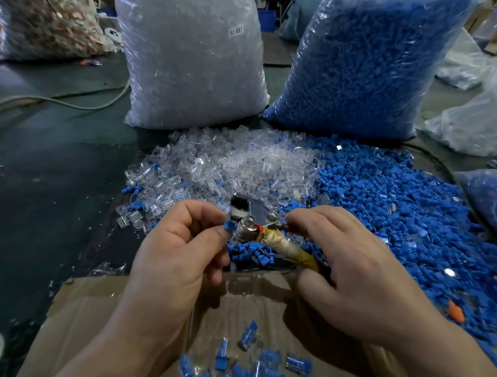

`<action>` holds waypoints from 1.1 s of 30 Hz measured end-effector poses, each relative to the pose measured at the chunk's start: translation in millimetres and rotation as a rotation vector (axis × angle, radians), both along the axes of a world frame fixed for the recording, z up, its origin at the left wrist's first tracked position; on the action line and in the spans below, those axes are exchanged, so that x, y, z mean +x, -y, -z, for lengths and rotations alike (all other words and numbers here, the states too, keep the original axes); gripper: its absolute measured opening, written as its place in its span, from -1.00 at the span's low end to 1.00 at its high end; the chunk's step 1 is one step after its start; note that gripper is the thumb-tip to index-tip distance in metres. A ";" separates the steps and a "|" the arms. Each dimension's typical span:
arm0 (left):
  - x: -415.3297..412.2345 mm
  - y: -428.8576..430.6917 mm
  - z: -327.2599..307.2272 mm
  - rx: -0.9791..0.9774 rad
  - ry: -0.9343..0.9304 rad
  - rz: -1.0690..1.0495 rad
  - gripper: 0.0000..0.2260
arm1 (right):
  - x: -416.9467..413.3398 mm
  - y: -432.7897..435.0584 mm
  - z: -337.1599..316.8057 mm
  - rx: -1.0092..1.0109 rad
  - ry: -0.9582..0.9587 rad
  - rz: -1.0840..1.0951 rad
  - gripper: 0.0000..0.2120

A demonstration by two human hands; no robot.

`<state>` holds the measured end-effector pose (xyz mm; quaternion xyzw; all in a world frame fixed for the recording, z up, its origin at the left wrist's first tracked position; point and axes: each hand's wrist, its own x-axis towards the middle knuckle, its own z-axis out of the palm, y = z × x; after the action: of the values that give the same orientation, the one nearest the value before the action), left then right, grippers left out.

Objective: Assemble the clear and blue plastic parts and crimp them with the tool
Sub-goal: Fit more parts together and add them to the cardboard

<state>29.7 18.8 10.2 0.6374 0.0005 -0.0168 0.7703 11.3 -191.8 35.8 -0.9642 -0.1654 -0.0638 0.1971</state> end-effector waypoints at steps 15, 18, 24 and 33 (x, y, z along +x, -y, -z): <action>1.0 -2.9 4.2 0.071 0.082 0.022 -0.76 | -0.1 4.5 -3.2 -0.061 -0.014 -0.046 -0.45; 0.6 -1.6 2.3 0.085 0.092 0.022 -0.72 | 1.5 2.1 -5.0 -0.101 -0.001 -0.020 -0.51; -4.9 -4.3 -2.9 0.094 0.101 -0.031 -0.72 | 0.5 -5.0 -9.1 -0.081 -0.031 0.001 -0.53; -0.8 -7.2 6.2 0.289 -0.011 -0.027 -0.75 | 11.6 11.5 6.0 -0.236 -0.055 0.235 -0.31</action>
<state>28.9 26.0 4.0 0.7415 0.0156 -0.0097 0.6707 22.9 -203.4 29.8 -0.9948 -0.0522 -0.0401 0.0779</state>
